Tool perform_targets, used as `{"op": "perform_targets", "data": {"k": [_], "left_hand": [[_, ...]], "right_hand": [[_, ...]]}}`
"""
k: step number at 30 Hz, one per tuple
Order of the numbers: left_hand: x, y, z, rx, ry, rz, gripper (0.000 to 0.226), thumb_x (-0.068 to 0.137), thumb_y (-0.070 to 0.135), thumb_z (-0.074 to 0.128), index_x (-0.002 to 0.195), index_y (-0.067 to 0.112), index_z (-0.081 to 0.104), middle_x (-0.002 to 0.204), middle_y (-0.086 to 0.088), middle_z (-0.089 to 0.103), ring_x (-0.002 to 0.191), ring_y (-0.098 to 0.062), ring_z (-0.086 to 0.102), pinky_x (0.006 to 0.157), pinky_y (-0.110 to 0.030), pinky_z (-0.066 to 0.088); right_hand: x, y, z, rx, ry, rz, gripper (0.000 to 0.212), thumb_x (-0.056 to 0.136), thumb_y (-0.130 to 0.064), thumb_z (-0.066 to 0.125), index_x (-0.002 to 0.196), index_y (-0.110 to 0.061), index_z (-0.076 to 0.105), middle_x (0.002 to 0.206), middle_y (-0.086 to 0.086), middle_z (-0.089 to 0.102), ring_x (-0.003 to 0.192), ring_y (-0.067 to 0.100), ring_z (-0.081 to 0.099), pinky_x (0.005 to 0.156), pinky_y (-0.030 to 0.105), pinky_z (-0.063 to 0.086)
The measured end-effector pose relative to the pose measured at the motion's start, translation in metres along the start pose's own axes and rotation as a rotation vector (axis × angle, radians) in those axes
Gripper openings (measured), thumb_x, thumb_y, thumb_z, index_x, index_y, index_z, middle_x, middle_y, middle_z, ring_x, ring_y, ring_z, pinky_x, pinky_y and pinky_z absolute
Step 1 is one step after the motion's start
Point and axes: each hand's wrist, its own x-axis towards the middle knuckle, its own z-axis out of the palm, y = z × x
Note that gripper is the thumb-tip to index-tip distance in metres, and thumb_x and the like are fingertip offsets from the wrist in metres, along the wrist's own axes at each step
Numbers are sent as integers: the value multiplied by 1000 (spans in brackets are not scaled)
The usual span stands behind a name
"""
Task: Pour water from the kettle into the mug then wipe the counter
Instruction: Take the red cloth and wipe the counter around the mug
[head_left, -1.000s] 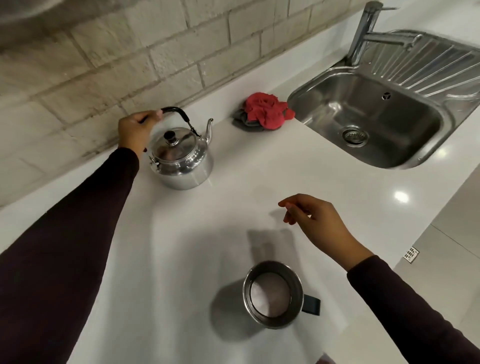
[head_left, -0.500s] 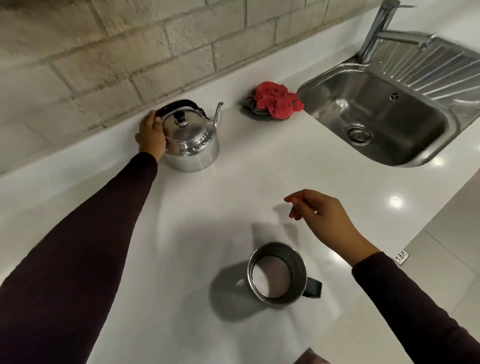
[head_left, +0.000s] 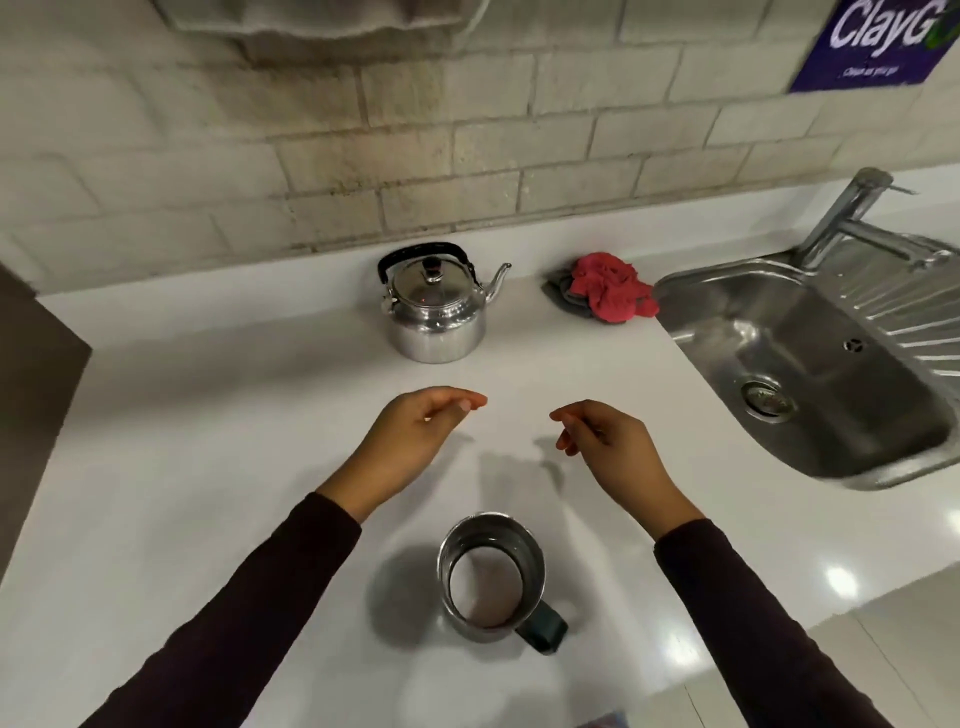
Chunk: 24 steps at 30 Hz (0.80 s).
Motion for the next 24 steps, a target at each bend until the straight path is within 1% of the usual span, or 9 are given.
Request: {"op": "perform_targets", "data": {"k": [3, 6, 10, 14, 17, 18, 20, 22, 24], "left_hand": [[-13, 10, 17, 14, 75, -15, 22, 94, 20, 51, 94, 33, 69, 96, 25, 66, 86, 22, 58, 76, 5, 38], [-16, 23, 36, 28, 187, -43, 24, 94, 19, 51, 91, 37, 67, 94, 20, 69, 81, 16, 61, 75, 2, 41], [-13, 47, 77, -3, 350, -51, 26, 94, 20, 51, 89, 39, 68, 88, 17, 72, 77, 7, 63, 73, -1, 43], [1, 74, 113, -30, 450, -71, 25, 94, 20, 51, 87, 37, 69, 80, 18, 73, 72, 6, 64, 67, 0, 42], [14, 92, 137, -75, 501, -99, 25, 95, 20, 49, 88, 34, 69, 85, 12, 73, 72, 3, 65, 72, -5, 46], [18, 96, 146, -89, 513, -111, 25, 95, 20, 49, 89, 33, 69, 86, 11, 73, 74, 1, 65, 74, -8, 47], [25, 101, 164, -132, 539, -135, 26, 95, 19, 48, 90, 31, 70, 87, 8, 74, 76, -1, 67, 80, -16, 49], [30, 103, 180, -158, 559, -154, 27, 95, 18, 48, 89, 30, 72, 88, 5, 75, 79, -7, 68, 84, -24, 51], [35, 104, 192, -171, 559, -178, 28, 95, 17, 48, 88, 30, 72, 88, 4, 75, 81, -13, 69, 87, -31, 51]], "right_hand": [[13, 3, -12, 31, -60, -54, 24, 94, -13, 50, 90, -27, 69, 73, -4, 69, 65, -1, 62, 67, 8, 48], [29, 11, -30, 43, -153, -106, 26, 94, -13, 51, 88, -31, 68, 73, -3, 70, 64, 0, 62, 66, 11, 47], [49, 24, -60, 15, -287, -202, 23, 94, -11, 51, 89, -25, 69, 73, -2, 69, 63, 1, 61, 60, 7, 46], [75, 40, -93, -9, -347, -229, 20, 93, -11, 53, 90, -23, 69, 70, -6, 67, 61, -2, 60, 56, 4, 45], [106, 53, -116, -110, -341, -258, 17, 91, -13, 55, 91, -25, 67, 68, -5, 67, 59, -2, 62, 56, 8, 47], [120, 59, -123, -160, -328, -263, 16, 91, -13, 56, 93, -24, 67, 70, -2, 69, 61, 1, 63, 59, 13, 50], [154, 69, -134, -255, -287, -257, 18, 89, -9, 56, 100, -16, 68, 82, 8, 71, 72, 18, 68, 68, 28, 52], [195, 77, -141, -355, -229, -288, 20, 86, -1, 55, 101, -4, 69, 92, 18, 72, 84, 32, 66, 70, 27, 44], [238, 80, -144, -432, -212, -284, 20, 87, 2, 52, 100, 5, 68, 99, 26, 69, 92, 38, 64, 75, 29, 40]]}}
